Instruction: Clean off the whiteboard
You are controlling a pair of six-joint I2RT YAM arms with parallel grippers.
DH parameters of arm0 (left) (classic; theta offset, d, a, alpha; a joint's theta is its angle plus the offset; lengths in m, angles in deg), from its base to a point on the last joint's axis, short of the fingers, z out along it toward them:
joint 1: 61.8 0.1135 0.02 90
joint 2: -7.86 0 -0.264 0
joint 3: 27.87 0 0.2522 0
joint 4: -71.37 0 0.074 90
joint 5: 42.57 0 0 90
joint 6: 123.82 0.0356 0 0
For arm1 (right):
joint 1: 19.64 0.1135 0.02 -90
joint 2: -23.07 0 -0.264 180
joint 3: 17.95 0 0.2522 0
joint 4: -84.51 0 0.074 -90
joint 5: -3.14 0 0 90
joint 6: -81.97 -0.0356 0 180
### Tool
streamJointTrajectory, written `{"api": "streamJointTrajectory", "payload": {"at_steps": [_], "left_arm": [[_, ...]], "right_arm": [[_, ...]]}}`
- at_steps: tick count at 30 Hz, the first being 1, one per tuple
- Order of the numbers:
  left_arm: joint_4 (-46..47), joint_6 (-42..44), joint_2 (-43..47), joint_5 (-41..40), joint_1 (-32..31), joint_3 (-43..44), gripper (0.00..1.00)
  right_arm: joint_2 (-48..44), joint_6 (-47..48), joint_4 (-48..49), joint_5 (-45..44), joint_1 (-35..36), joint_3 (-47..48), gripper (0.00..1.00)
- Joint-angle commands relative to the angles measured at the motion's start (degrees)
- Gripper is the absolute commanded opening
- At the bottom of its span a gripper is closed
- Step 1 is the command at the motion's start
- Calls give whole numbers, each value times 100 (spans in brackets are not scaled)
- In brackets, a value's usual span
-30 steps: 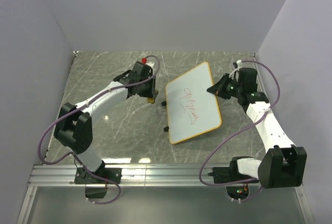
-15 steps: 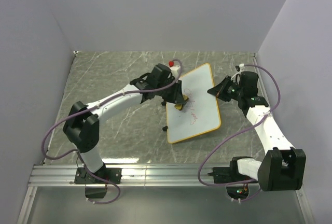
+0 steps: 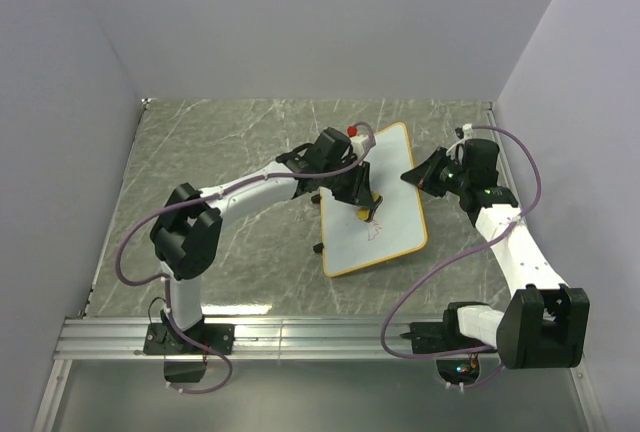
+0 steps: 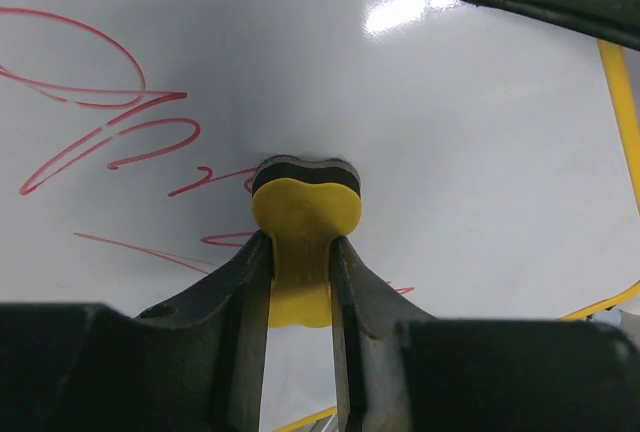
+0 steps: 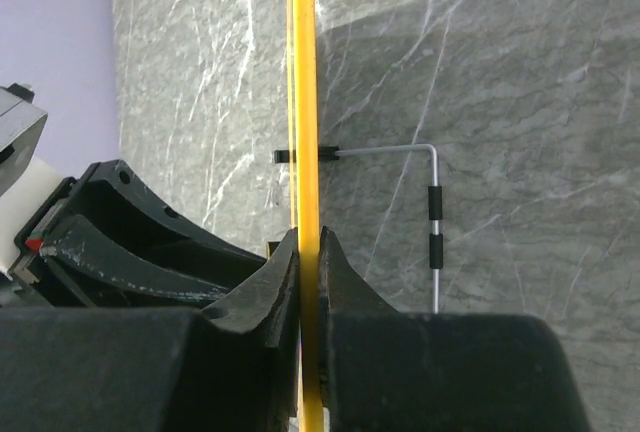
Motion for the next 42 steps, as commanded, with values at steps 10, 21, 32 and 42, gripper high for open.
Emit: {"api": "streamJointTrajectory", "payload": {"at_steps": [10, 21, 32, 42], "left_arm": [[-80, 245, -674, -912, 895, 77, 0], [-221, 104, -278, -587, 711, 383, 0], [-283, -63, -445, -24, -150, 859, 0], [-898, 43, -1025, -823, 243, 1606, 0]], "right_arm": [[23, 311, -639, -210, 94, -44, 0], [322, 285, -499, -87, 103, 80, 0], [437, 232, -411, -16, 103, 141, 0], [182, 276, -499, -104, 94, 1, 0]]}}
